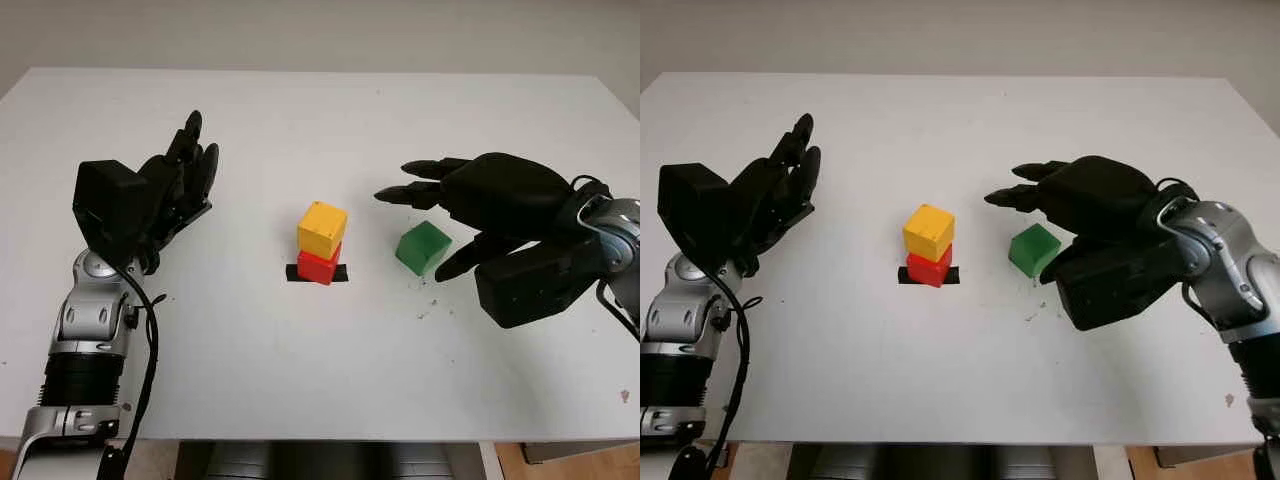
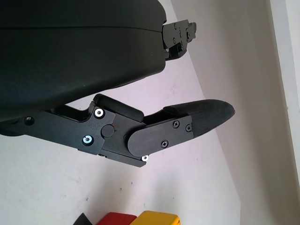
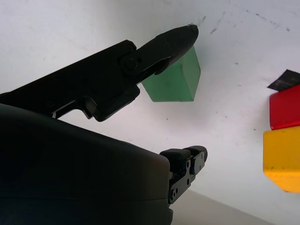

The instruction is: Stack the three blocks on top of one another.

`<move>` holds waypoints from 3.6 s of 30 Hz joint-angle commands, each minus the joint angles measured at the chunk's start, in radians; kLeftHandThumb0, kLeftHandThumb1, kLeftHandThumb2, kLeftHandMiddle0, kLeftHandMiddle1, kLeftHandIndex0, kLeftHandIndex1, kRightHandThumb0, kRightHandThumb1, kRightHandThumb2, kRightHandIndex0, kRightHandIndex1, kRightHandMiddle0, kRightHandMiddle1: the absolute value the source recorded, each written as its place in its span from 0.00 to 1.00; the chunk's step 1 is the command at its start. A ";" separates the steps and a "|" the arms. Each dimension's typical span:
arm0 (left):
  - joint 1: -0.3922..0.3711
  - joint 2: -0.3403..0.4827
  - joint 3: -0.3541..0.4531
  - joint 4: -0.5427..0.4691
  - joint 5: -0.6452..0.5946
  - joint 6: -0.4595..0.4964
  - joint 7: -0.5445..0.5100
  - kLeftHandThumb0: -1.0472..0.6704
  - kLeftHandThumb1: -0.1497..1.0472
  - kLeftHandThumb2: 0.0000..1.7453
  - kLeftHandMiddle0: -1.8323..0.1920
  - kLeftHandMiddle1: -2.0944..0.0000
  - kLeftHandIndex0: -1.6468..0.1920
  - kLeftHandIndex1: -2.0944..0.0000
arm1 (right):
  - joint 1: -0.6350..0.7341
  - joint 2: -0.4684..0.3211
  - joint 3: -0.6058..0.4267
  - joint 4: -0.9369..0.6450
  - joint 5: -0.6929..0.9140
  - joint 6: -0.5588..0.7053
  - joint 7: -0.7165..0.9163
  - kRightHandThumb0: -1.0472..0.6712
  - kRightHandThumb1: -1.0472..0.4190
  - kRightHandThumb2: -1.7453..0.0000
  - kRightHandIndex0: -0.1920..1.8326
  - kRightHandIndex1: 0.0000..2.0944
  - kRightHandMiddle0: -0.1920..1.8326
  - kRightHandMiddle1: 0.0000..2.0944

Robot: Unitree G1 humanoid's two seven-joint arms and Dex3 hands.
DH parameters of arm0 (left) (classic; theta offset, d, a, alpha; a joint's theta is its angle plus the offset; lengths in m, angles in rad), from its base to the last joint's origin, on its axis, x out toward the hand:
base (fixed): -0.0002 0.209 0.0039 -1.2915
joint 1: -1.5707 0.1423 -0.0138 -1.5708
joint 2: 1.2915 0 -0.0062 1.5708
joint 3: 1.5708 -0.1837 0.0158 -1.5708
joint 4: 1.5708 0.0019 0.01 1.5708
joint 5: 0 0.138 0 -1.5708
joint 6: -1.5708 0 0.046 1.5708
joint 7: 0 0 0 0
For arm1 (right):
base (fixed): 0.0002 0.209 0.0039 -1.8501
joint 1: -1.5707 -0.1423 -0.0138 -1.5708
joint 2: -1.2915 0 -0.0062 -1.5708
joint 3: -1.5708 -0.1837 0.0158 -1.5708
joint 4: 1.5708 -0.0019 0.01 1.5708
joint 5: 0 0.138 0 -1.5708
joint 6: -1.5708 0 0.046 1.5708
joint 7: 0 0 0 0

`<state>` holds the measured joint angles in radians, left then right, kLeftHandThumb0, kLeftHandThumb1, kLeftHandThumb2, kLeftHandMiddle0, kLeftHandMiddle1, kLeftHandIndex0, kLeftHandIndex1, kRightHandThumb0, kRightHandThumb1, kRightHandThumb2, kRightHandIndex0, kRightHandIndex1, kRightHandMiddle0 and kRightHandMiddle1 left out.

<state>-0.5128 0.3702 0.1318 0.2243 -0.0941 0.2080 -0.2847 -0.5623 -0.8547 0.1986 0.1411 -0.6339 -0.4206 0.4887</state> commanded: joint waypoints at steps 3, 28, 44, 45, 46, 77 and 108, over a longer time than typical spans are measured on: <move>0.010 -0.004 0.009 -0.016 -0.009 -0.011 0.003 0.20 1.00 0.38 1.00 1.00 1.00 1.00 | -0.001 -0.020 0.020 0.028 -0.060 -0.036 -0.042 0.24 0.17 0.97 0.18 0.03 0.25 0.03; 0.021 -0.008 0.007 -0.014 -0.019 -0.030 -0.015 0.20 1.00 0.35 1.00 1.00 1.00 1.00 | -0.080 0.008 0.112 0.318 -0.223 -0.180 -0.413 0.30 0.15 0.97 0.26 0.05 0.37 0.08; 0.013 -0.009 0.003 -0.012 -0.014 -0.002 -0.012 0.21 1.00 0.35 1.00 1.00 1.00 1.00 | -0.085 0.023 0.104 0.377 -0.124 -0.240 -0.422 0.37 0.08 0.97 0.35 0.03 0.33 0.60; 0.013 -0.009 0.004 -0.012 -0.014 -0.004 -0.013 0.21 1.00 0.35 1.00 1.00 1.00 1.00 | -0.083 0.024 0.101 0.374 -0.106 -0.235 -0.402 0.37 0.08 0.97 0.35 0.03 0.34 0.61; 0.013 -0.011 0.005 -0.014 -0.015 -0.003 -0.011 0.21 1.00 0.35 1.00 1.00 1.00 1.00 | -0.081 0.025 0.098 0.370 -0.085 -0.225 -0.376 0.37 0.08 0.97 0.35 0.02 0.34 0.62; 0.006 -0.014 0.001 -0.011 -0.028 0.030 -0.003 0.20 1.00 0.32 1.00 1.00 1.00 1.00 | 0.048 0.380 -0.249 -0.047 0.650 0.453 -0.153 0.39 0.07 0.97 0.29 0.02 0.24 0.73; 0.020 -0.025 0.000 -0.015 -0.030 0.007 -0.002 0.21 1.00 0.31 1.00 1.00 1.00 1.00 | 0.152 0.860 -0.251 -0.263 0.803 0.811 -0.534 0.36 0.06 0.97 0.25 0.02 0.22 0.82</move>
<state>-0.4969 0.3477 0.1302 0.2216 -0.1215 0.2236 -0.2851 -0.4149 0.0031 -0.0571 -0.1285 0.1727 0.3909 -0.0490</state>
